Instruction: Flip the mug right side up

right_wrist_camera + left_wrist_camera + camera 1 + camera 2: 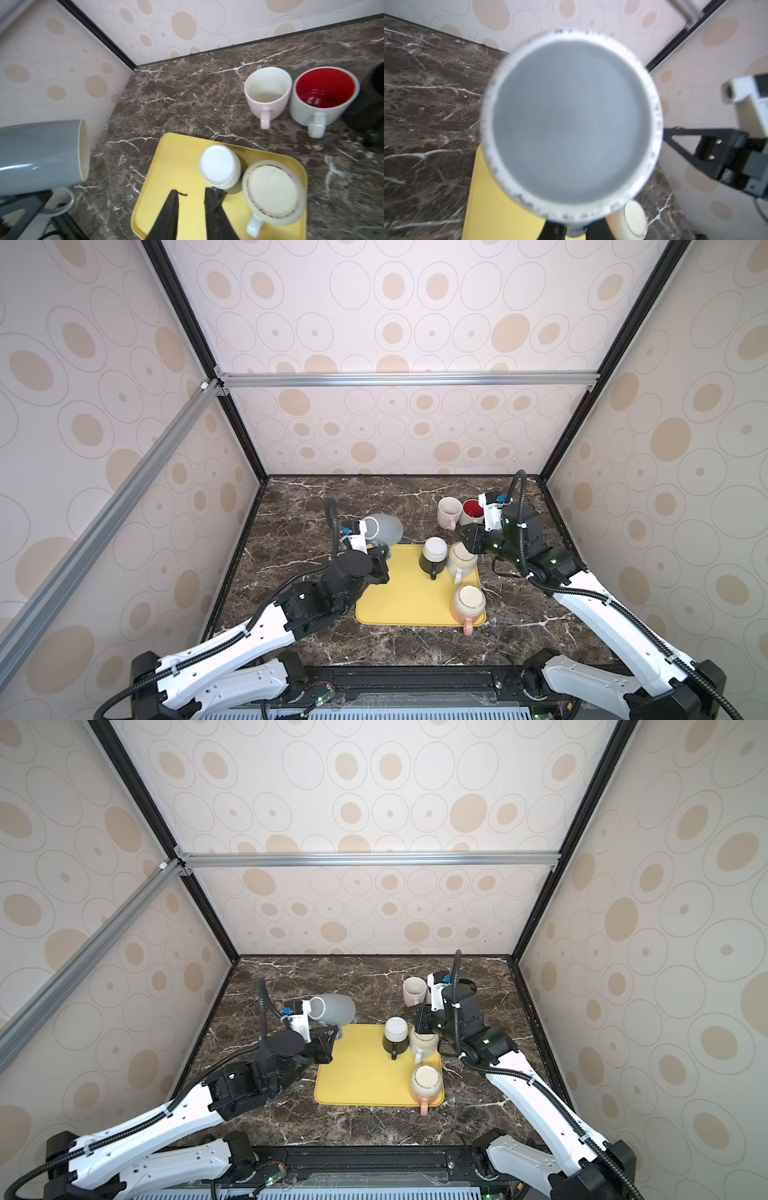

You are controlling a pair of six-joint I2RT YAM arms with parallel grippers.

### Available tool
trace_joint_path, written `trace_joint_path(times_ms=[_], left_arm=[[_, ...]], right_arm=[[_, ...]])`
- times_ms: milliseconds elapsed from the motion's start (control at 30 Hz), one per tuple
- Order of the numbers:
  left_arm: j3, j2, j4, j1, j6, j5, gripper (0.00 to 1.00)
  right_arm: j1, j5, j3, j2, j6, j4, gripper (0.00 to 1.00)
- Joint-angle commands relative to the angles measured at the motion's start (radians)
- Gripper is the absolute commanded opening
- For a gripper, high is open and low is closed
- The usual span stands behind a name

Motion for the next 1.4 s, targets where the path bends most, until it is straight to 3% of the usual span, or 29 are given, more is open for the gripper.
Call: trace_joint_path(times_ms=[0, 133, 367, 567, 733, 933, 1367], left_arm=[[-0.005, -0.013, 0.376, 0.045, 0.046, 0.152, 0.00], [0.017, 0.025, 0.499, 0.072, 0.046, 0.218, 0.00], [-0.002, 0.152, 0.808, 0.181, -0.098, 0.409, 0.00], [-0.020, 0.264, 1.078, 0.263, -0.254, 0.505, 0.00], [0.011, 0.355, 1.186, 0.295, -0.335, 0.568, 0.00], [0.027, 0.415, 1.273, 0.309, -0.396, 0.604, 0.00], [0.015, 0.413, 1.310, 0.319, -0.411, 0.610, 0.00]], right_arm=[[0.007, -0.193, -0.029, 0.003, 0.129, 0.200, 0.28], [0.005, -0.319, -0.035, 0.049, 0.260, 0.386, 0.33], [-0.014, -0.490, 0.000, 0.161, 0.451, 0.667, 0.36], [-0.050, -0.565, 0.021, 0.213, 0.548, 0.834, 0.44], [-0.050, -0.611, 0.050, 0.279, 0.619, 0.955, 0.45], [-0.049, -0.624, 0.093, 0.326, 0.644, 0.999, 0.44], [-0.025, -0.613, 0.146, 0.327, 0.546, 0.812, 0.41]])
